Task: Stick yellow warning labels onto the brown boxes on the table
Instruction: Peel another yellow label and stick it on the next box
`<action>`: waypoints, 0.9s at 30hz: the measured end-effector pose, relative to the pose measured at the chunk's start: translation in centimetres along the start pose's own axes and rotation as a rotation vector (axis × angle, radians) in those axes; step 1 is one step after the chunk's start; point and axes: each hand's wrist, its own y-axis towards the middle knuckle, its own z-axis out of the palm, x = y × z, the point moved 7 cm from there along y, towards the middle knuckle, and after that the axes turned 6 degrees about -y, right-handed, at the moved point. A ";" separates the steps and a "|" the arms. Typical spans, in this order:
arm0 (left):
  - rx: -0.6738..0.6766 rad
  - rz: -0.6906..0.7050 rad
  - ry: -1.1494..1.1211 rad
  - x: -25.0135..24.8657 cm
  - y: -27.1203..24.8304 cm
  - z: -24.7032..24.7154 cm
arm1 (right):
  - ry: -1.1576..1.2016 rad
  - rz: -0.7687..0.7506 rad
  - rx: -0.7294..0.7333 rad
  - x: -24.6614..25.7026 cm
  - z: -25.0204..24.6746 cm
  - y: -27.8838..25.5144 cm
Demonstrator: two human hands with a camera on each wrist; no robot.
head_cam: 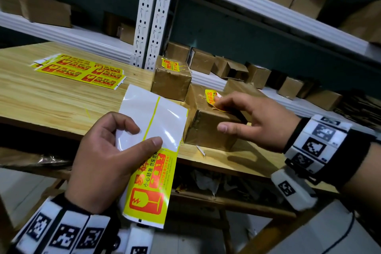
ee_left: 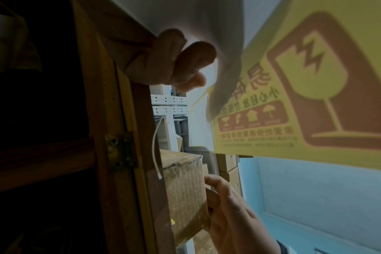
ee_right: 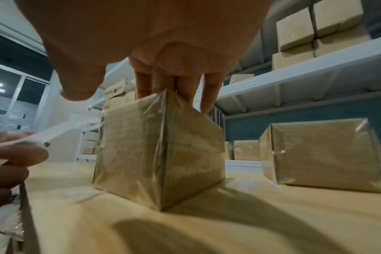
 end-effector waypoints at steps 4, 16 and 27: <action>0.008 -0.007 -0.004 0.1 -0.1 0.1 | -0.130 -0.006 0.152 0.4 -1.4 1.5; 0.006 -0.006 -0.001 -0.4 -0.2 -0.3 | -0.117 -0.009 0.288 -0.2 1.0 2.9; 0.011 -0.017 -0.017 -0.4 -0.4 0.2 | -0.154 -0.025 0.271 -0.7 1.8 2.8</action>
